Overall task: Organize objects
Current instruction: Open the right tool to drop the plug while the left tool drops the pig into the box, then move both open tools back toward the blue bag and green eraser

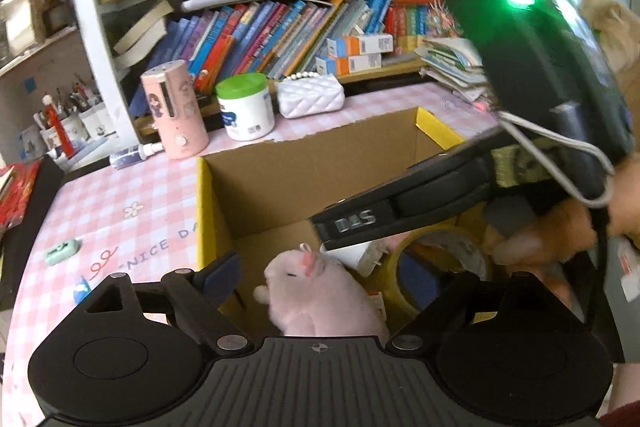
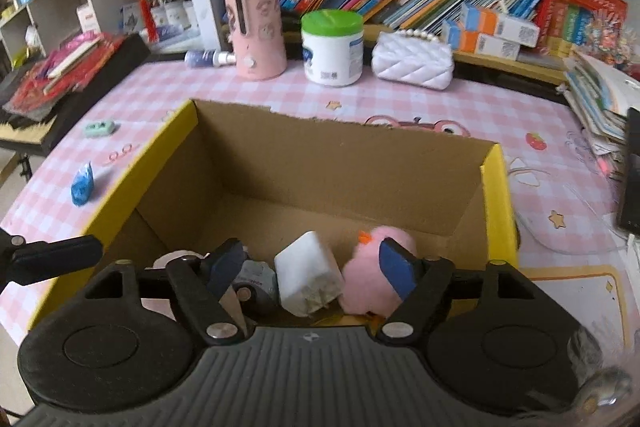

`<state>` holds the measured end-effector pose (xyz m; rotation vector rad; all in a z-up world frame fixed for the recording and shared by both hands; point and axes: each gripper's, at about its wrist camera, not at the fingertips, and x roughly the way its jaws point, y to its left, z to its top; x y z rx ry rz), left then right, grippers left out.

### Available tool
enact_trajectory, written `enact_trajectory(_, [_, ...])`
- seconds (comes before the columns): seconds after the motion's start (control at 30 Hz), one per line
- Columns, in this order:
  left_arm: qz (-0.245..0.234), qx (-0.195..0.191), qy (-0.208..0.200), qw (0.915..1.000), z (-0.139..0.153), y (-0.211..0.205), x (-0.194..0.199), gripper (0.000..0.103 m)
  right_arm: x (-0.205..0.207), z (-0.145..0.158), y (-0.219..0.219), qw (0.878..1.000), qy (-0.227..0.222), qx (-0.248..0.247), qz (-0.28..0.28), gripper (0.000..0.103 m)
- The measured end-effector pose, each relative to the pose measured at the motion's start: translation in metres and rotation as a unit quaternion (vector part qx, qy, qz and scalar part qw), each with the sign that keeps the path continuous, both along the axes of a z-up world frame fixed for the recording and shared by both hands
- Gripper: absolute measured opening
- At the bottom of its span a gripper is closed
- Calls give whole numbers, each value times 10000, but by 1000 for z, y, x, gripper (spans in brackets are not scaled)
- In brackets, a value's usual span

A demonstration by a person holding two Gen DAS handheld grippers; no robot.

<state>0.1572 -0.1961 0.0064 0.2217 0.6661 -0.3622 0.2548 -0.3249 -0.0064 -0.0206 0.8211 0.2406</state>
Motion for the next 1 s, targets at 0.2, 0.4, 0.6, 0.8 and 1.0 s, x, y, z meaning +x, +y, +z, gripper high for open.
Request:
enact_trajectory(0.2, [266,-235,-131,9993,9,20,-14,93,-35,20,-6,9966,-614,86,-547,83])
enact_trajectory(0.4, [562,-438,-312,9970,14,43,-31,95,-86,39,-8,9836,-1315,84,-1234,86])
enact_trajectory(0.6, [977,-701,-365,9921,17,73,-45,95,-136,42,1,9737,-1555,-49,-1662,88])
enact_trajectory(0.8, [1251,-1033,-411,9859,18,106,-61,95,-173,36,22,9712,-1452,-251,-1872,89])
enact_trajectory(1.0, [1249,-1138,-350,9850,17,138,-87,95,-202,29,58,9752,-1224,-408,-1799,90])
